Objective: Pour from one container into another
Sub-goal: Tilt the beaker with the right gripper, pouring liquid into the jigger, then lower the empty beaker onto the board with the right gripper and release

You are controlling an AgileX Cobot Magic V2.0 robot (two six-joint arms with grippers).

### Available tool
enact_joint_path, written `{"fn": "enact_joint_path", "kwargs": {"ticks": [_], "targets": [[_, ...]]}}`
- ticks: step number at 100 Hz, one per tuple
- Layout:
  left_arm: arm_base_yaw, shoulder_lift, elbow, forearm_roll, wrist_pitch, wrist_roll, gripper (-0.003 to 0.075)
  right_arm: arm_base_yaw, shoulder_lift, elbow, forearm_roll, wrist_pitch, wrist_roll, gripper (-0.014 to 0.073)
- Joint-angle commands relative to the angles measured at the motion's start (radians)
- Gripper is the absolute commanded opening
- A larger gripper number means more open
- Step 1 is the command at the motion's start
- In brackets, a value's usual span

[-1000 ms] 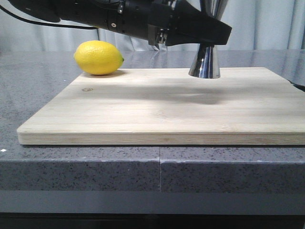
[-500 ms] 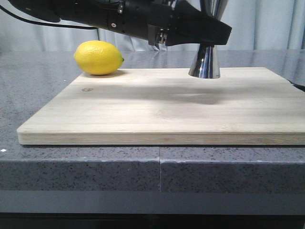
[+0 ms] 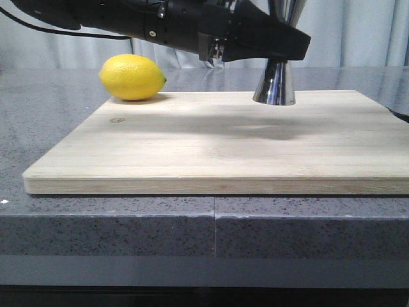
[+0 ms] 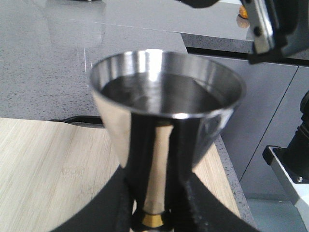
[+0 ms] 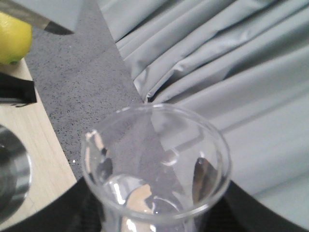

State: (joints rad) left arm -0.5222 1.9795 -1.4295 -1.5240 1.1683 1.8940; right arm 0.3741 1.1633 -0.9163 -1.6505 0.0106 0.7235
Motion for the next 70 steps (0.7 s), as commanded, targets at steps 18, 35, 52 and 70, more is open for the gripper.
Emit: {"fn": "enact_joint_path", "kwargs": {"ticks": [18, 35, 52, 70], "targets": [[-0.008, -0.066, -0.032, -0.077, 0.11, -0.007, -0.0021, -0.003, -0.01, -0.032, 0.002, 0.133, 0.32, 0.0272], [-0.008, -0.066, -0.032, -0.077, 0.11, -0.007, -0.0021, -0.064, 0.057, -0.023, 0.002, 0.125, 0.34, 0.0272], [-0.008, -0.066, -0.032, -0.077, 0.11, -0.007, -0.0021, -0.174, 0.121, -0.023, 0.002, 0.029, 0.422, 0.0272], [-0.008, -0.066, -0.032, -0.077, 0.11, -0.007, -0.0021, -0.319, 0.152, -0.012, 0.039, -0.196, 0.464, 0.0272]]}}
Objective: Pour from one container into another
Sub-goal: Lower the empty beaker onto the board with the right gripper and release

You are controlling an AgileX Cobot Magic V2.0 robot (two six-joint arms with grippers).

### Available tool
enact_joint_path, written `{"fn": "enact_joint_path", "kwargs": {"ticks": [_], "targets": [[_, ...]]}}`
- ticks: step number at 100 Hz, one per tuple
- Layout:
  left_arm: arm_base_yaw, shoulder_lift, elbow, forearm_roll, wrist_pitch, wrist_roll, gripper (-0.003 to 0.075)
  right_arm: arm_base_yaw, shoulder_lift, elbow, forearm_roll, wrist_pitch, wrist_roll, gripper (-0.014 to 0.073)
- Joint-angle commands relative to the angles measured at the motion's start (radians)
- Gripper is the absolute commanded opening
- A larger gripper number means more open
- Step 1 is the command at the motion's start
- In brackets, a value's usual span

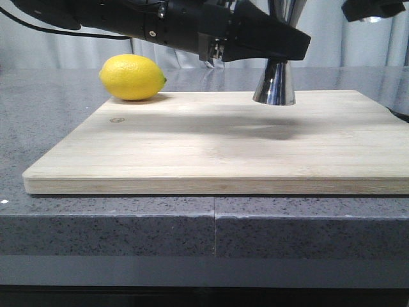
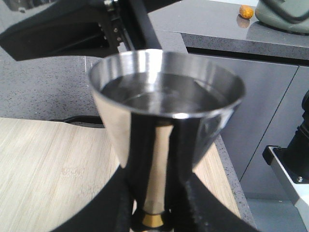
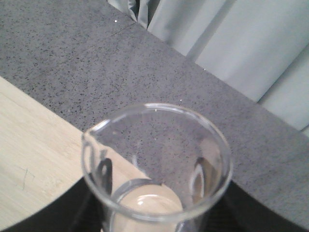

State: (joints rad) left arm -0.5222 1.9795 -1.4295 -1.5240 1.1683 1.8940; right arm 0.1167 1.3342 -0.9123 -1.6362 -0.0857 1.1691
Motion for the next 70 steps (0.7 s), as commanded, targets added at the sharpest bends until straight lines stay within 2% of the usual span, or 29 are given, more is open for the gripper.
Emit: {"fn": "enact_joint_path", "kwargs": {"ticks": [1, 21, 34, 51, 70], "targets": [[-0.008, -0.066, -0.032, -0.077, 0.11, -0.007, -0.0021, -0.067, -0.018, -0.017, 0.027, -0.117, 0.018, 0.0272], [-0.006, -0.066, -0.032, -0.077, 0.11, -0.007, -0.0021, -0.207, 0.012, 0.02, 0.085, -0.371, 0.014, 0.0272], [-0.006, -0.066, -0.032, -0.077, 0.11, -0.007, -0.0021, -0.252, 0.053, 0.029, 0.193, -0.502, -0.065, 0.0272], [-0.006, -0.066, -0.032, -0.077, 0.11, -0.007, -0.0021, -0.251, 0.117, 0.031, 0.277, -0.583, -0.134, 0.0272], [-0.006, -0.066, -0.032, -0.077, 0.11, -0.007, -0.0021, -0.251, 0.179, 0.031, 0.32, -0.611, -0.198, 0.0272]]}}
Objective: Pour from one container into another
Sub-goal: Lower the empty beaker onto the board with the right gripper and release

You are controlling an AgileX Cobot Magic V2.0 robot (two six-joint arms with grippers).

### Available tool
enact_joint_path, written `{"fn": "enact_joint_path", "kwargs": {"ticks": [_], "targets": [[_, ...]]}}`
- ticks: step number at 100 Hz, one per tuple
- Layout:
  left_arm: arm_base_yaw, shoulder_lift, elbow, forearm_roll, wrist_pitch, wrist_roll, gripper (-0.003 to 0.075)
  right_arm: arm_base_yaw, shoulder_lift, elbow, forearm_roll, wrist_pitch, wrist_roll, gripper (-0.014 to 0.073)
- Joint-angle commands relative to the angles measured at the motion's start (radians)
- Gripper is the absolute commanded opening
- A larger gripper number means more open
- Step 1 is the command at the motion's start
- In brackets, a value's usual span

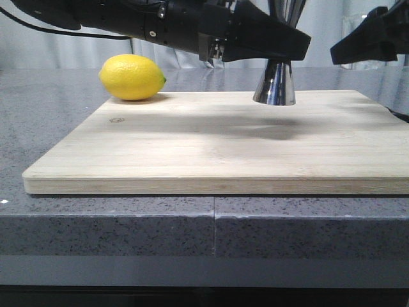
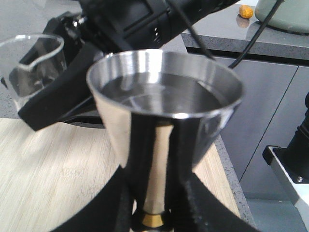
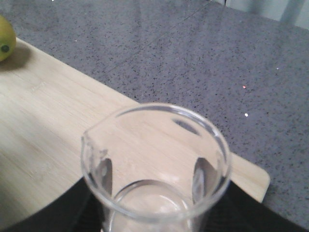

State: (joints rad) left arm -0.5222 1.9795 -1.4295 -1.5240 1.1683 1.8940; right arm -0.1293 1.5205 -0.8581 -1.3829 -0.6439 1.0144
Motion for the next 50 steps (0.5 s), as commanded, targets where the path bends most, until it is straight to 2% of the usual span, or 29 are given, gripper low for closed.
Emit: {"fn": "enact_joint_path", "kwargs": {"ticks": [1, 29, 50], "targets": [[-0.006, -0.066, -0.032, -0.077, 0.11, -0.007, -0.0021, -0.005, -0.005, -0.023, 0.071, -0.053, -0.052, 0.0272], [-0.006, -0.066, -0.032, -0.077, 0.11, -0.007, -0.0021, -0.005, 0.075, -0.023, 0.167, -0.135, -0.199, 0.0272], [-0.006, -0.066, -0.032, -0.077, 0.11, -0.007, -0.0021, -0.005, 0.143, -0.023, 0.207, -0.185, -0.245, 0.0272]]}}
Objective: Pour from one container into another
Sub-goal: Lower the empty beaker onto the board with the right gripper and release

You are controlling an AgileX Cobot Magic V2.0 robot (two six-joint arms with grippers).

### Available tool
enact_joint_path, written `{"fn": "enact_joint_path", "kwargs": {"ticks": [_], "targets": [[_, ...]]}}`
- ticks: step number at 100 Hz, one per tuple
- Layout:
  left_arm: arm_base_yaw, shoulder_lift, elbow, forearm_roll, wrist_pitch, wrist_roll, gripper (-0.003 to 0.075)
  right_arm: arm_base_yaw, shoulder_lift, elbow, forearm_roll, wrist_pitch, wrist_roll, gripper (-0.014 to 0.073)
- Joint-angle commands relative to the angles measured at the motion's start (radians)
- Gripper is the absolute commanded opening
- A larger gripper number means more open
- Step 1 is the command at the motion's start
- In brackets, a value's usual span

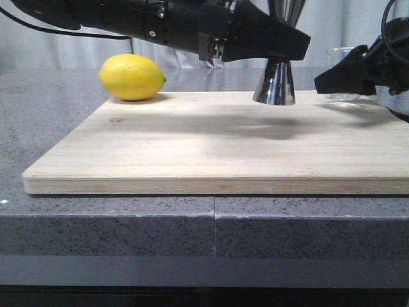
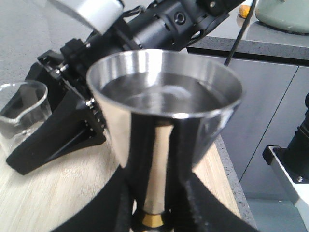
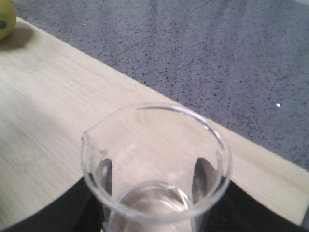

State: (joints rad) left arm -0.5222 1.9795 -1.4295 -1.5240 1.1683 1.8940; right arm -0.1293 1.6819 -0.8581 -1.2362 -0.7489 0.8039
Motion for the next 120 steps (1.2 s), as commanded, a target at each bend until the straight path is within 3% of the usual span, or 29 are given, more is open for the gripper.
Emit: {"fn": "enact_joint_path", "kwargs": {"ticks": [1, 34, 85, 120], "targets": [[-0.006, -0.066, -0.032, -0.077, 0.11, -0.007, -0.0021, -0.005, -0.015, -0.023, 0.065, -0.082, -0.038, 0.0272], [-0.006, -0.066, -0.032, -0.077, 0.11, -0.007, -0.0021, -0.005, 0.037, -0.025, 0.096, -0.116, -0.122, 0.0272], [-0.006, -0.066, -0.032, -0.077, 0.11, -0.007, -0.0021, -0.005, 0.081, -0.025, 0.096, -0.135, -0.126, 0.0282], [-0.006, -0.066, -0.032, -0.077, 0.11, -0.007, -0.0021, -0.005, 0.081, -0.025, 0.096, -0.146, -0.126, 0.0451]]}}
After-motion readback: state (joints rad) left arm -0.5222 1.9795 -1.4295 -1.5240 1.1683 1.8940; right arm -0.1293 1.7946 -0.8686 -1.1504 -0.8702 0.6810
